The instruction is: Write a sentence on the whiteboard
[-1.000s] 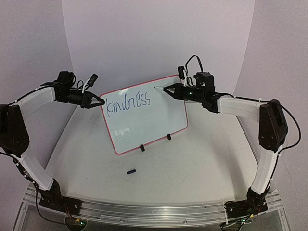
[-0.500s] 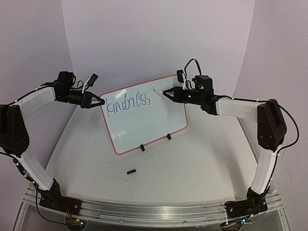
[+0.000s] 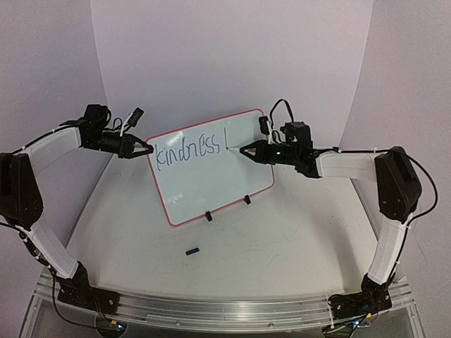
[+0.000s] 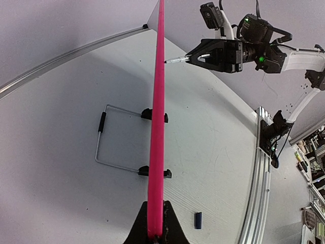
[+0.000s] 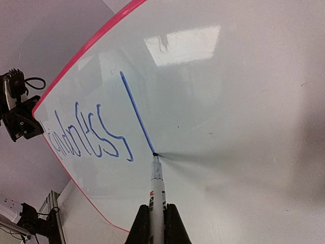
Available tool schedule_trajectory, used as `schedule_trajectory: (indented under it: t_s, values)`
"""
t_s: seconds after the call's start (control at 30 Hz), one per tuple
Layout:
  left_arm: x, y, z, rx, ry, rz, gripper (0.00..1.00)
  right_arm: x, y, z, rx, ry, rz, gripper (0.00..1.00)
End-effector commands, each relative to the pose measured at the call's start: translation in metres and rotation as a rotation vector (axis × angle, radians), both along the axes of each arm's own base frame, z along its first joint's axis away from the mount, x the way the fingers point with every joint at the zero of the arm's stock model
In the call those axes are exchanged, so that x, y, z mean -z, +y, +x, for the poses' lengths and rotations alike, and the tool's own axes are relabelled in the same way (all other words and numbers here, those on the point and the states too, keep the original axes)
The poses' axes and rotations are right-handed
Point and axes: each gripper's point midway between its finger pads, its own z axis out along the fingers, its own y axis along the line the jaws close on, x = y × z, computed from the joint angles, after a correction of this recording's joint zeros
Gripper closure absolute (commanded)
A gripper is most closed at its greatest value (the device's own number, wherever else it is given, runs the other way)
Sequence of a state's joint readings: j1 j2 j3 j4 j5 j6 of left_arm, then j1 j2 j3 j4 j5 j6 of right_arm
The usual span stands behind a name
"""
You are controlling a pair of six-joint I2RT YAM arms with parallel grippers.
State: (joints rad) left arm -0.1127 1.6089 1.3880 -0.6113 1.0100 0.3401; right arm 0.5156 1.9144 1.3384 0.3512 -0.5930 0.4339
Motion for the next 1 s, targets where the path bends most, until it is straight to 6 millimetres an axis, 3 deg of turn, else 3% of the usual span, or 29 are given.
schedule_trajectory:
  t_s: [0.0, 0.4, 0.97]
  values:
    - [0.003, -0.003, -0.002, 0.009, -0.03, 0.054, 1.0, -0.04, -0.002, 0.005, 0.035, -0.084, 0.081, 1.0]
    - [0.0, -0.003, -0.003, 0.009, -0.037, 0.052, 1.0, -0.044, -0.008, 0.014, 0.094, -0.096, 0.092, 1.0]
    - [0.0, -0.004, -0.003, 0.012, -0.036, 0.05, 1.0, -0.021, -0.01, -0.001, 0.064, -0.038, 0.06, 1.0]
